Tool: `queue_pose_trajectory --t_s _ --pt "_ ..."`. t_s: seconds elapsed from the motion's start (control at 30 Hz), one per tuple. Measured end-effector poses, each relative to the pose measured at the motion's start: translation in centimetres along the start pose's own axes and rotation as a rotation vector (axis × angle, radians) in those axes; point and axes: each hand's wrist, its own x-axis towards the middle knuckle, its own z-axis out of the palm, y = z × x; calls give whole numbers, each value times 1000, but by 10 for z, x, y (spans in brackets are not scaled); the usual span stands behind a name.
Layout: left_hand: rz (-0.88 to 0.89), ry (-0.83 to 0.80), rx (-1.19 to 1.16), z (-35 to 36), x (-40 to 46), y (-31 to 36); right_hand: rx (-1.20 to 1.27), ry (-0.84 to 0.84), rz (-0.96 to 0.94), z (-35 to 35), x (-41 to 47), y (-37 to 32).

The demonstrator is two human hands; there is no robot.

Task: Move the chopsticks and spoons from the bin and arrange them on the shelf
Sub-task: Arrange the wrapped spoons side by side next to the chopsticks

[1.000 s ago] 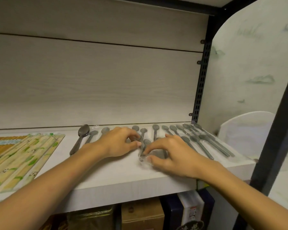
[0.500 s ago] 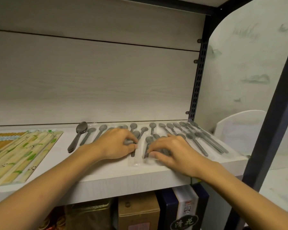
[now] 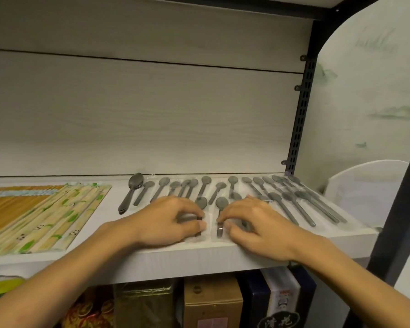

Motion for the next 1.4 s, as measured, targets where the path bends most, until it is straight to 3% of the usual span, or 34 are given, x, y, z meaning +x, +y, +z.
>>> queue_pose_trajectory --t_s 0.2,0.47,0.73,0.9,1.17,1.27,1.4 --pt "4 -32 -13 6 8 1 16 9 38 -2 -2 5" --pt "-141 176 14 -24 -13 -40 69 61 18 -8 28 -5" --pt "-281 63 390 -32 -35 -65 -40 -200 53 21 103 -50" --pt "-197 61 327 -32 -46 -62 -157 -397 71 42 124 -64" --pt "-81 85 186 -35 -73 -48 -131 -322 -8 39 84 -79" --pt "-31 148 30 -35 -77 -41 -97 -257 -17 32 63 -91" --pt "-10 205 -5 -33 -78 -39 -27 -182 -10 27 47 -99"
